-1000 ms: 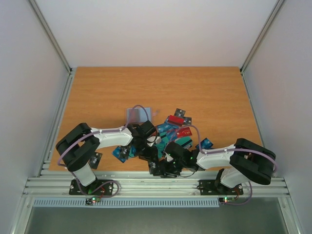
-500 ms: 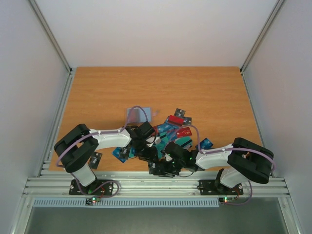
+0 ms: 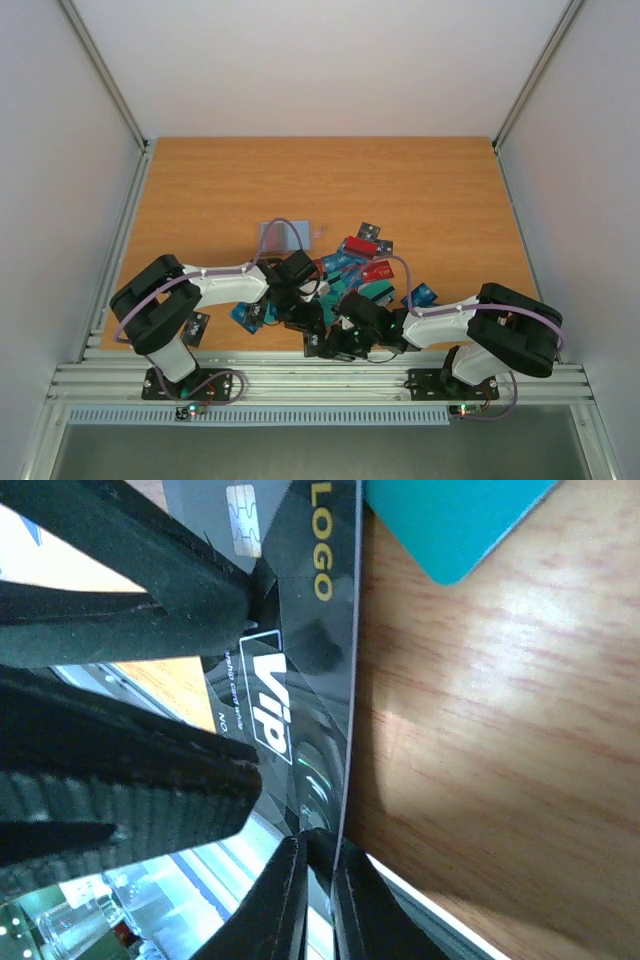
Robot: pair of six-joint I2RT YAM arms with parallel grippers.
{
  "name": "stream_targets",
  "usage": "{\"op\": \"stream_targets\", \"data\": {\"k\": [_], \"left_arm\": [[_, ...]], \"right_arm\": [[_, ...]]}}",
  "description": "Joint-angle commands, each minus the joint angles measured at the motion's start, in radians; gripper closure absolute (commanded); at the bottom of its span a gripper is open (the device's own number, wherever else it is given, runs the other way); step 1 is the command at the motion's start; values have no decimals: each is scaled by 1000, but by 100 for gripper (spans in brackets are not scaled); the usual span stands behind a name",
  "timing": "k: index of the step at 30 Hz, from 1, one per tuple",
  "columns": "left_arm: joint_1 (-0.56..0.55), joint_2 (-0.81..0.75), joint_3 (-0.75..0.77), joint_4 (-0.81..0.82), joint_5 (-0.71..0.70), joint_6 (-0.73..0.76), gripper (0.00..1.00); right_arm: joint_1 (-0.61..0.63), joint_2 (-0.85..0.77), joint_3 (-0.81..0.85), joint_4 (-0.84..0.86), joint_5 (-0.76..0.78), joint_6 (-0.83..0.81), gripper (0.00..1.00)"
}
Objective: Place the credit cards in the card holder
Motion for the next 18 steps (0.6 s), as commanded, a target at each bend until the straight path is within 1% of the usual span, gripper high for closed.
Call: {"op": "stream_targets", "data": {"k": [1, 5, 9, 14, 17, 18], "left_arm": [[-13, -1, -35, -28, -20, -17, 61], [-13, -24, -29, -40, -20, -28, 61], [-13, -80, 12, -98, -49, -27, 60], [-8, -141, 134, -265, -151, 8, 51], [9, -184, 210, -348, -204, 39, 44], [18, -197, 233, -375, -218, 46, 39]], "right_arm": [[-11, -1, 16, 67, 132, -11, 94], [-11, 4, 19, 67, 128, -9, 99], [-11, -14, 30, 46, 120, -17, 99], [-11, -63, 71, -52, 118, -71, 99], [-11, -100, 97, -100, 118, -104, 99], [-11, -108, 106, -118, 118, -113, 99]]}}
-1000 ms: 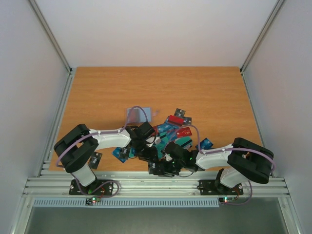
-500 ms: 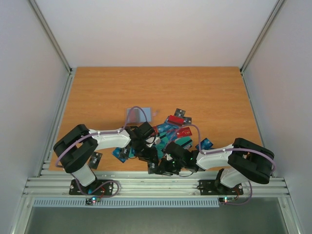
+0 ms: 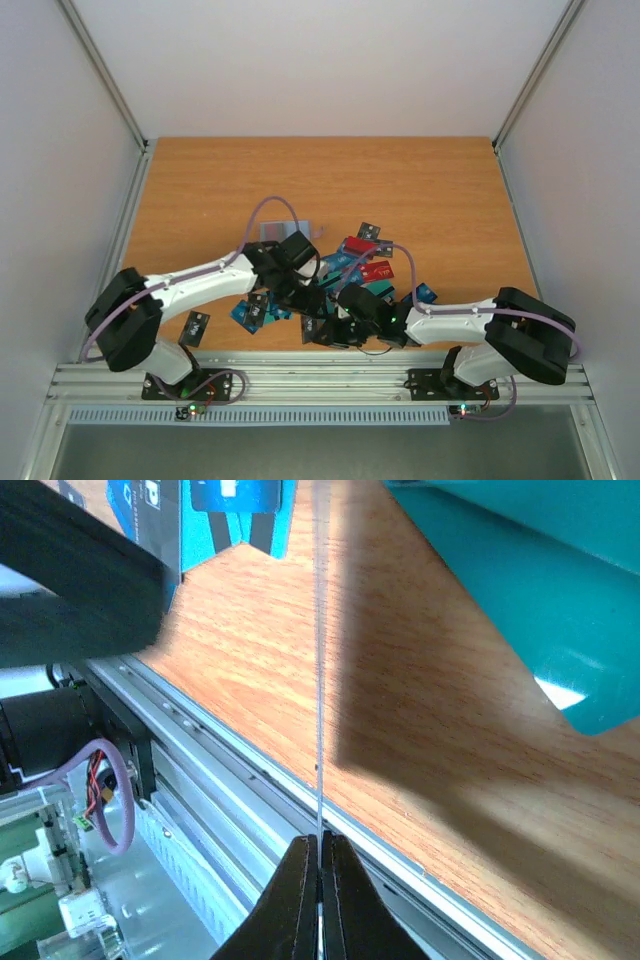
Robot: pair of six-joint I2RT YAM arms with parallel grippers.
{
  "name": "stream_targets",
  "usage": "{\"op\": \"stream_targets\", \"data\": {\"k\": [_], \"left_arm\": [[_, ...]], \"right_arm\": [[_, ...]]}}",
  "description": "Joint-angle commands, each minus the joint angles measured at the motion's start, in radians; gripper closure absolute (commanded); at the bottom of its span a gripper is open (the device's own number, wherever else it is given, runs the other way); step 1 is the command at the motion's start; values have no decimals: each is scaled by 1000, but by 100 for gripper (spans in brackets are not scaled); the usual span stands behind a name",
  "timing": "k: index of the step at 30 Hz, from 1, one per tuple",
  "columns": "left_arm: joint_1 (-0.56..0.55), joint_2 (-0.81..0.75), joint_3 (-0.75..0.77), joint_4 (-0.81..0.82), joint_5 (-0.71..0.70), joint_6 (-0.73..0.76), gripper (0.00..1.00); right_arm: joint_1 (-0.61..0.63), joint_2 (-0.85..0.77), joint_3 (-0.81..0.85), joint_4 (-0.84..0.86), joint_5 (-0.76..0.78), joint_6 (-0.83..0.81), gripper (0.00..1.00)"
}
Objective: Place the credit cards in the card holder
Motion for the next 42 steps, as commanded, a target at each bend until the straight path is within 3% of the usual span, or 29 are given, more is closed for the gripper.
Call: {"op": "stream_targets", "data": {"k": [1, 6, 12, 20, 26, 32, 36, 42], "left_arm": [[29, -88, 124, -166, -106, 48, 32], [106, -202, 216, -265, -217, 85, 2], [246, -321, 224, -295, -315, 182, 1], [446, -373, 262, -286, -24, 230, 1], [530, -396, 243, -99, 242, 108, 10], [596, -401, 208, 261, 452, -135, 18], [608, -378, 225, 412, 525, -273, 23], [610, -345, 248, 540, 577, -372, 40]], "right_arm": [[-6, -52, 56, -104, 51, -77, 99], [-18, -101, 132, -258, 59, -146, 99], [-95, -140, 240, -396, 18, -240, 99], [-299, -161, 406, -492, -148, -325, 99], [-446, -145, 568, -522, -336, -339, 99], [-554, -126, 693, -456, -508, -253, 99], [-600, -110, 744, -364, -619, -175, 99], [-618, -78, 817, -291, -743, -131, 99]]}}
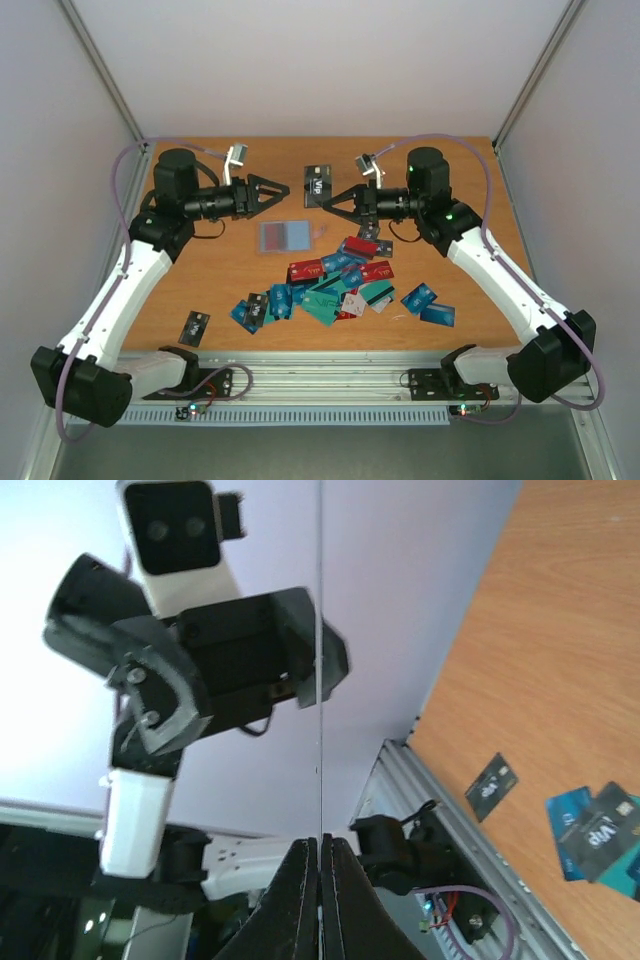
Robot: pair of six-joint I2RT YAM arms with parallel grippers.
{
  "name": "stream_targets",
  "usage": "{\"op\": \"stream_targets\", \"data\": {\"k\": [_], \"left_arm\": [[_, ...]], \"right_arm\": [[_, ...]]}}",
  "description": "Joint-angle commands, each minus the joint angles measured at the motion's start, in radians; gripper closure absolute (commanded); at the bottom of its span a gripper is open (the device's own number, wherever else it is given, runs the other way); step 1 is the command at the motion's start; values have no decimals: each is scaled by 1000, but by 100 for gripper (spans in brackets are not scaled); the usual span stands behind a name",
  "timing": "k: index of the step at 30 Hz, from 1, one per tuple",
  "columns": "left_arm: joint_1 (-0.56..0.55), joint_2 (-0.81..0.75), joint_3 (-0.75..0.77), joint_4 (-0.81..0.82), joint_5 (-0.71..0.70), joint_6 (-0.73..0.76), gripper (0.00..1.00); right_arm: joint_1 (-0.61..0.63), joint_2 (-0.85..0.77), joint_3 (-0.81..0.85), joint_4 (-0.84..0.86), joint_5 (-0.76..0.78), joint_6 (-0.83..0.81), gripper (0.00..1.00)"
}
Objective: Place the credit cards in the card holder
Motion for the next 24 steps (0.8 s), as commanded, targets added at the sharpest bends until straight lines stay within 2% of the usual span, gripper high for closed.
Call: {"op": "stream_targets", "data": {"k": [1, 4, 13, 21, 24], "left_arm": [[8, 29, 24, 202, 91, -123, 41], [8, 47, 17, 281, 107, -161, 48], [4, 122, -18, 631, 174, -403, 64], [-25, 161, -20, 657, 187, -436, 77], [-31, 166, -23, 657, 188, -435, 85]], "right_arm": [[-11, 24, 66, 92, -153, 60, 99], [-10, 40, 68, 155, -191, 99, 99], [-9, 84, 76, 253, -242, 155, 99], [-9, 116, 101, 280, -257, 166, 99], [-10, 127, 110, 279, -256, 162, 99]]}}
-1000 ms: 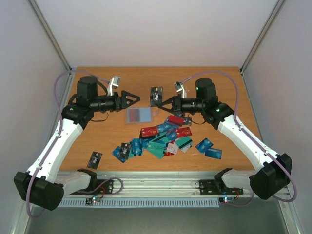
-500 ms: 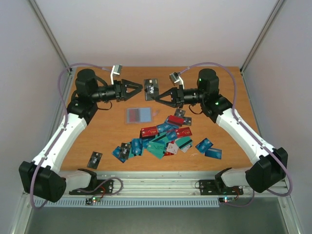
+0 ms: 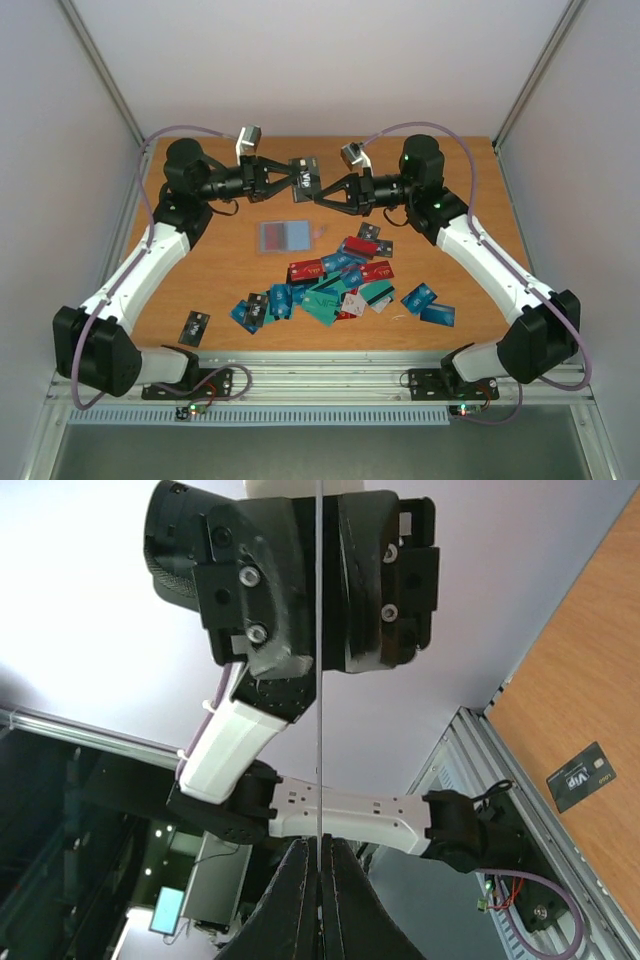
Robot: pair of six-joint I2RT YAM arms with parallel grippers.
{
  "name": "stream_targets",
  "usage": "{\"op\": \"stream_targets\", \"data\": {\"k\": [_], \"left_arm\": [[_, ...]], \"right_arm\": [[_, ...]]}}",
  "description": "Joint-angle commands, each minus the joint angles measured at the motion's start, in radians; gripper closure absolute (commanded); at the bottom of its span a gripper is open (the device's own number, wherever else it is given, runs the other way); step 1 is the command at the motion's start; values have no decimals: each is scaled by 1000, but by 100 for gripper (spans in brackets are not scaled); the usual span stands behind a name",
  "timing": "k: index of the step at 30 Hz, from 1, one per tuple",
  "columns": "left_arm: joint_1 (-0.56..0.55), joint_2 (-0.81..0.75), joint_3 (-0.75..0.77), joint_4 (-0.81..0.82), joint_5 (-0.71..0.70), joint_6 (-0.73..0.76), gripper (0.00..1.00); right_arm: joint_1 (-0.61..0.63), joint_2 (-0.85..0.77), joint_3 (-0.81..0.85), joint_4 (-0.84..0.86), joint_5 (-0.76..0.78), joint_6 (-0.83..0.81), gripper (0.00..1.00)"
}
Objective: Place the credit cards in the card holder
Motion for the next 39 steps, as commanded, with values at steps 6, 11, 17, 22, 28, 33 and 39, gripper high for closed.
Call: {"op": "stream_targets", "data": {"k": [6, 11, 17, 22, 28, 33, 39], "left_arm": [[-13, 7, -33, 92, 22, -16, 100], [-12, 6, -44, 77, 13, -11, 100], [37, 58, 75, -411, -87, 307, 100], [91, 196, 176, -698, -214, 595, 100], [113, 340, 182, -741, -291, 743, 100], [133, 389, 112, -692, -319, 787, 100], [144, 430, 46, -599, -318, 798, 100]], "right_arm": [[-4, 38, 45, 37, -15, 3, 99], [-5, 67, 66, -27, 14, -42, 94], [-5, 156, 171, -361, 147, -269, 54], [-5, 278, 263, -502, 276, -342, 54], [-2, 429, 302, -564, 350, -354, 55], [1, 531, 293, -532, 402, -356, 59], [17, 657, 307, -411, 394, -294, 61]]}}
